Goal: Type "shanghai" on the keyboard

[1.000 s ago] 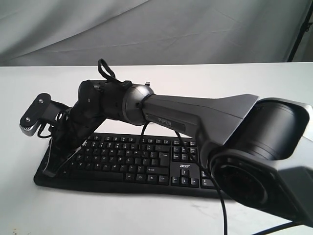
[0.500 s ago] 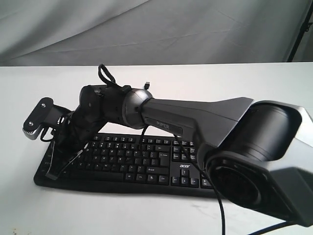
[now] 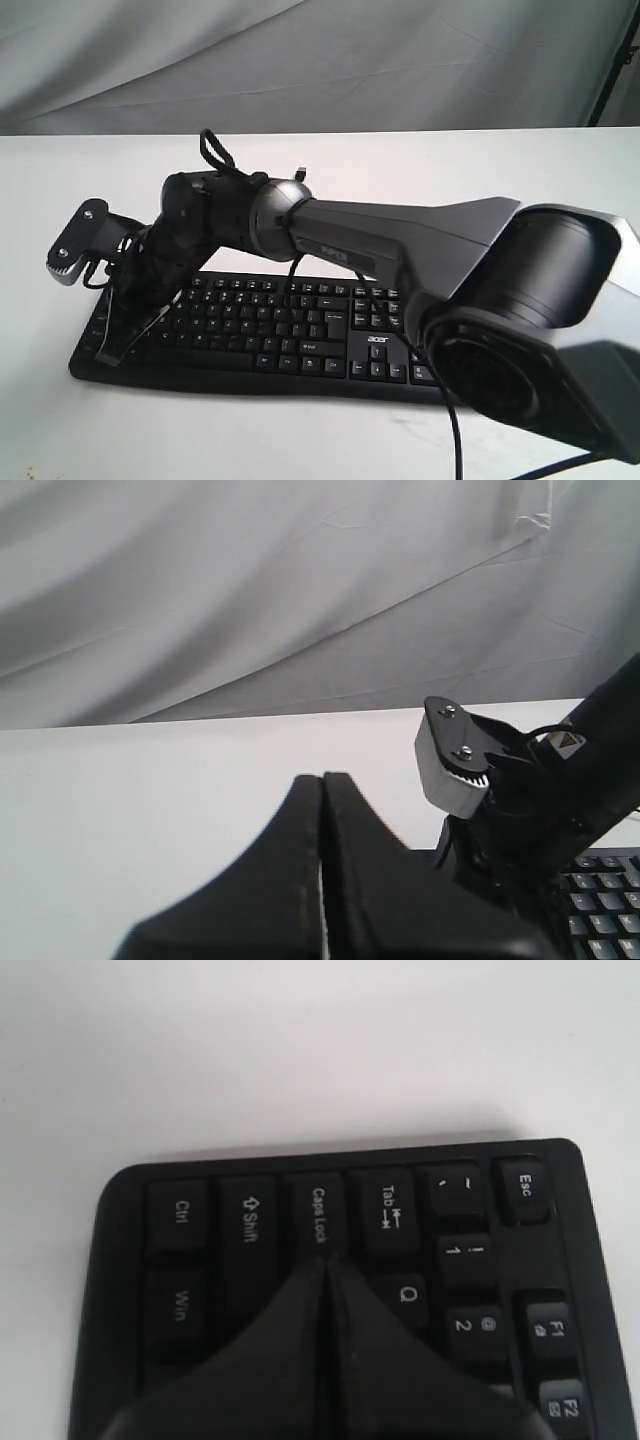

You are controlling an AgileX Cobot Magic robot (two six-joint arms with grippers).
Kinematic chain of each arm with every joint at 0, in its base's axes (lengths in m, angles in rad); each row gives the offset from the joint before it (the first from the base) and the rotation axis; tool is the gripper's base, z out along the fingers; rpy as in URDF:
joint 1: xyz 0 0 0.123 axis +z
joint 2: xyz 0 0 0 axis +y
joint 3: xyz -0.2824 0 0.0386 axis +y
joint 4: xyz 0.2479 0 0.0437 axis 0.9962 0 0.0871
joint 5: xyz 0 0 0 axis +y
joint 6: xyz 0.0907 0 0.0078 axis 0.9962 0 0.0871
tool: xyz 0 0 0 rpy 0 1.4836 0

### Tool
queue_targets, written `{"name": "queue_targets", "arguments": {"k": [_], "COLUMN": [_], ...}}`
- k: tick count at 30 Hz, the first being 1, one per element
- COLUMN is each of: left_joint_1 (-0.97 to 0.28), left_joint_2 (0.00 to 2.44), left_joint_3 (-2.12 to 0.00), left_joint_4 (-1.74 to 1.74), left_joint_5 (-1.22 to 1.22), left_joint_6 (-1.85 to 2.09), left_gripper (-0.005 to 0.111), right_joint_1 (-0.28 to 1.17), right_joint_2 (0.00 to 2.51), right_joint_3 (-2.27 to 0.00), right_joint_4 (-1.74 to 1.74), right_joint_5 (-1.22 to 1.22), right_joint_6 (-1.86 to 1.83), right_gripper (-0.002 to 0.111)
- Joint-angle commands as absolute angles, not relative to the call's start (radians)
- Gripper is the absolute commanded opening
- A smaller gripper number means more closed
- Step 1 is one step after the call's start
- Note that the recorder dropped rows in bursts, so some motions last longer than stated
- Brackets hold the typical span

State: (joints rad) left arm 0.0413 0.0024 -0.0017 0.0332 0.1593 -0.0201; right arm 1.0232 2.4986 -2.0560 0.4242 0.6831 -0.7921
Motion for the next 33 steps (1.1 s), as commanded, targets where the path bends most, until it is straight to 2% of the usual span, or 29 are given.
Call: {"name": "queue_targets", "arguments": {"k": [1,6,11,16,22,33], "left_joint_1": [0.035,0.035,0.035,0.035,0.035,0.035], "left_joint_2": [0.000,0.000,0.000,0.000,0.000,0.000], "left_joint_3": [0.000,0.000,0.000,0.000,0.000,0.000], "left_joint_4": [0.033,0.033,0.033,0.033,0.033,0.033], "left_joint_5": [0.153,0.153,0.153,0.153,0.153,0.153], "left_joint_6": [-0.023,-0.023,-0.023,-0.023,-0.023,-0.023], "left_gripper": [0.000,0.000,0.000,0.000,0.000,0.000], "right_joint_1": [0.995,0.937,0.883,0.846,0.838,0.838], "right_joint_2": [2.426,2.319,2.190,2.131,2.136,2.160], "right_joint_3": [-2.060,-1.907,-1.612,-1.440,-1.432,-1.430], "right_joint_4": [0.353,0.355,0.406,0.588,0.714,0.679], "right_joint_5": [0.777,0.786,0.635,0.523,0.498,0.447], "right_joint_6": [-0.745,-0.728,-0.779,-0.951,-1.084,-1.070], "right_gripper": [0.000,0.000,0.000,0.000,0.000,0.000]}}
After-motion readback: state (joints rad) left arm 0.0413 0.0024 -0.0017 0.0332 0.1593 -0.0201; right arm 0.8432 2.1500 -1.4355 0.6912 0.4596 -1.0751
